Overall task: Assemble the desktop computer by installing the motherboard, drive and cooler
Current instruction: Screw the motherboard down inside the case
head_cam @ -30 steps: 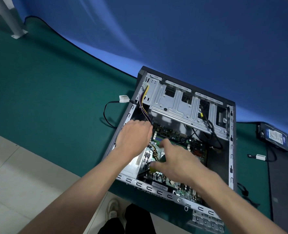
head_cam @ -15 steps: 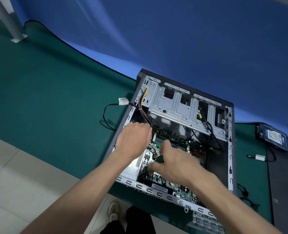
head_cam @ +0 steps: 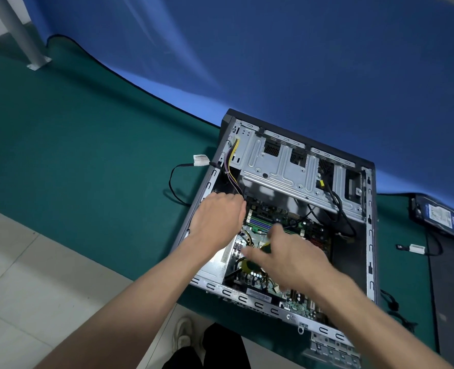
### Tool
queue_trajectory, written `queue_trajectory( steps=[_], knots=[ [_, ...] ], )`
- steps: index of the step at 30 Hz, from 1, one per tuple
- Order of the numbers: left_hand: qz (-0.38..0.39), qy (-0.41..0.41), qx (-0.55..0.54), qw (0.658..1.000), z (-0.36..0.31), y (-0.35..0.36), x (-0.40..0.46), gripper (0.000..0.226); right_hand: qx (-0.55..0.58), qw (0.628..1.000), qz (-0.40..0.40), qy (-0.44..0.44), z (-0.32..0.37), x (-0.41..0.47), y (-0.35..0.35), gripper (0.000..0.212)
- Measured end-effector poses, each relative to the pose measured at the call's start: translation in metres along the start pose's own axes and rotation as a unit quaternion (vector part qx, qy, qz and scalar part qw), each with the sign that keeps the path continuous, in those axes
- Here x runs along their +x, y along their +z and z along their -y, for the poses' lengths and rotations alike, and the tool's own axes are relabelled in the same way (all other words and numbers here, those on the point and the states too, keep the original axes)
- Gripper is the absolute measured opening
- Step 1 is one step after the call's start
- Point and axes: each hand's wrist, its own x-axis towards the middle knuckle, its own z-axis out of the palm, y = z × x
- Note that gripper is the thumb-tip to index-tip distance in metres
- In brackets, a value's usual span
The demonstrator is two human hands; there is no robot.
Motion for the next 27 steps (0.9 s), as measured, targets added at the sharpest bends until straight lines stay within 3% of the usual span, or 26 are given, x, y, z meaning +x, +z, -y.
queue_trajectory(
  steps=[2, 4, 6, 9, 12, 16, 19, 23, 25, 27],
  knots=[
    [0.002, 0.000, -0.001, 1.000, 0.0003, -0.0003, 0.0003, 0.032, 0.002, 1.000, 0.022, -0.021, -0.0010, 0.0001, -0.0025, 0.047],
    [0.000, -0.001, 0.000, 1.000, 0.0007, -0.0001, -0.0006, 0.032, -0.008, 0.999, -0.040, -0.028, 0.0004, -0.0002, 0.0027, 0.036],
    [-0.001, -0.004, -0.002, 1.000, 0.0000, -0.0003, -0.0004, 0.031, -0.009, 0.998, -0.064, -0.013, 0.0005, 0.0004, 0.0039, 0.042],
    [0.002, -0.004, -0.004, 1.000, -0.0004, 0.0000, 0.0003, 0.032, 0.045, 0.999, -0.004, -0.019, 0.0005, 0.0005, 0.0021, 0.042],
    [0.005, -0.001, -0.001, 1.000, 0.0006, 0.0004, 0.0010, 0.033, 0.009, 0.999, -0.052, -0.009, 0.0019, 0.0005, 0.0032, 0.042],
    [0.006, 0.003, 0.001, 1.000, 0.0001, -0.0007, 0.0010, 0.033, 0.044, 0.999, 0.022, -0.020, 0.0028, 0.0002, -0.0012, 0.040],
    [0.003, 0.004, 0.006, 1.000, 0.0010, -0.0003, 0.0007, 0.032, 0.000, 1.000, -0.030, -0.008, 0.0035, 0.0005, 0.0017, 0.040],
    [0.002, 0.005, 0.007, 1.000, -0.0001, -0.0007, 0.0013, 0.031, 0.096, 0.992, 0.068, -0.035, 0.0024, -0.0010, -0.0006, 0.039],
    [0.003, 0.006, 0.008, 1.000, 0.0006, -0.0005, 0.0008, 0.032, 0.066, 0.997, 0.016, -0.034, 0.0024, -0.0004, 0.0041, 0.028],
    [-0.004, 0.008, 0.010, 1.000, 0.0002, -0.0006, 0.0006, 0.032, 0.036, 0.999, -0.025, -0.012, 0.0009, 0.0005, 0.0046, 0.038]
  ],
)
